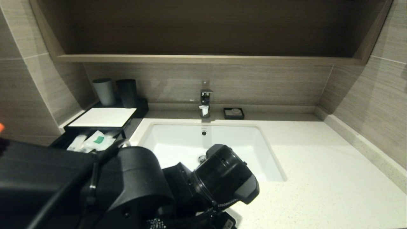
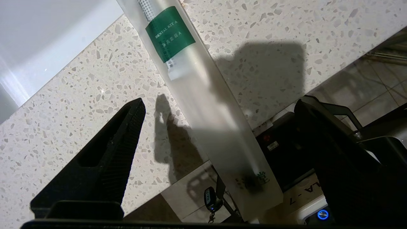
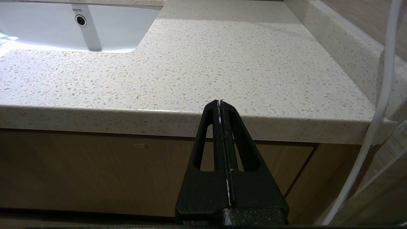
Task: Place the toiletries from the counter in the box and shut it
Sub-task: Pick up the bathroom toiletry
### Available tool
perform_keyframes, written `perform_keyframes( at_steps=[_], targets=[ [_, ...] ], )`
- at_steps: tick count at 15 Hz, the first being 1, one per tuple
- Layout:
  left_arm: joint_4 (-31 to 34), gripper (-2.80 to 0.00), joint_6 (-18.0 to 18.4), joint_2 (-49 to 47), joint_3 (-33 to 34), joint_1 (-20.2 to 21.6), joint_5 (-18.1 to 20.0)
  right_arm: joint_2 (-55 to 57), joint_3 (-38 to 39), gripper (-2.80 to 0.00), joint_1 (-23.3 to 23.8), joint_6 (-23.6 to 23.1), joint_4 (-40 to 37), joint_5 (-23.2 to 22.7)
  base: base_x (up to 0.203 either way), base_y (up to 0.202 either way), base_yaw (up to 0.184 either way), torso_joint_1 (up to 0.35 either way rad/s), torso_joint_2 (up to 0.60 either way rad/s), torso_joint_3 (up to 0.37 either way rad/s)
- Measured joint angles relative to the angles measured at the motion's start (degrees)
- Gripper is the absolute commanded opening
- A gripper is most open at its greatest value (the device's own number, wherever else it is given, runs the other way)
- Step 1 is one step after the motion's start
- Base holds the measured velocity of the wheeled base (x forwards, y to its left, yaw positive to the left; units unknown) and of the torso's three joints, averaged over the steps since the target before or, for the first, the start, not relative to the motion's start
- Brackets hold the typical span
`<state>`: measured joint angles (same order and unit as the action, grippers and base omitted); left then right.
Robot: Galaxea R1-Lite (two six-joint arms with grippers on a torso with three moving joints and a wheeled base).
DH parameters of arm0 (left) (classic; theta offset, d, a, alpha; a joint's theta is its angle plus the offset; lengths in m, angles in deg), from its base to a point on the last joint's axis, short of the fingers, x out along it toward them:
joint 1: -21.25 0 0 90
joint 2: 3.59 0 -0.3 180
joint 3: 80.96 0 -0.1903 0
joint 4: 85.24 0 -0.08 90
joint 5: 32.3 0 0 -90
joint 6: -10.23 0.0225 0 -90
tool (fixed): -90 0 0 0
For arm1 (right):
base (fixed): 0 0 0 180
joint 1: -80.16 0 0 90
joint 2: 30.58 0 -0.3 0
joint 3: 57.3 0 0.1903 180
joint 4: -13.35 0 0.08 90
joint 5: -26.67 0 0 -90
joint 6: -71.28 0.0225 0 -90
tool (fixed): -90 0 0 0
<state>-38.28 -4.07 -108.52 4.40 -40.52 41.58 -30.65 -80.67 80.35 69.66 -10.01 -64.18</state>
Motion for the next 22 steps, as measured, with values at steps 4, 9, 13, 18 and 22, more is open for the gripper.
perform_keyframes(
  at_steps=[4, 9, 13, 18, 22],
  targets=[
    [0.4, 0.0, 0.0, -0.3, 0.0, 0.3, -0.5, 0.0, 0.0, -2.8, 0.0, 0.0, 0.0, 0.0, 0.0, 0.0, 0.0, 0.0, 0.0, 0.0],
    [-0.2, 0.0, -0.3, -0.9, 0.0, 0.5, -0.6, 0.0, 0.0, -2.8, 0.0, 0.0, 0.0, 0.0, 0.0, 0.0, 0.0, 0.0, 0.0, 0.0],
    [-0.2, 0.0, -0.5, -1.5, 0.0, 0.8, -0.6, 0.0, 0.0, -2.8, 0.0, 0.0, 0.0, 0.0, 0.0, 0.0, 0.0, 0.0, 0.0, 0.0],
    [-0.5, 0.0, -0.4, -2.0, 0.0, 1.2, -0.5, 0.0, 0.0, -2.8, 0.0, 0.0, 0.0, 0.0, 0.0, 0.0, 0.0, 0.0, 0.0, 0.0],
    [-0.6, 0.0, -0.3, -2.3, -0.1, 1.6, -0.6, 0.0, 0.0, -2.8, 0.0, 0.0, 0.0, 0.0, 0.0, 0.0, 0.0, 0.0, 0.0, 0.0]
  ],
)
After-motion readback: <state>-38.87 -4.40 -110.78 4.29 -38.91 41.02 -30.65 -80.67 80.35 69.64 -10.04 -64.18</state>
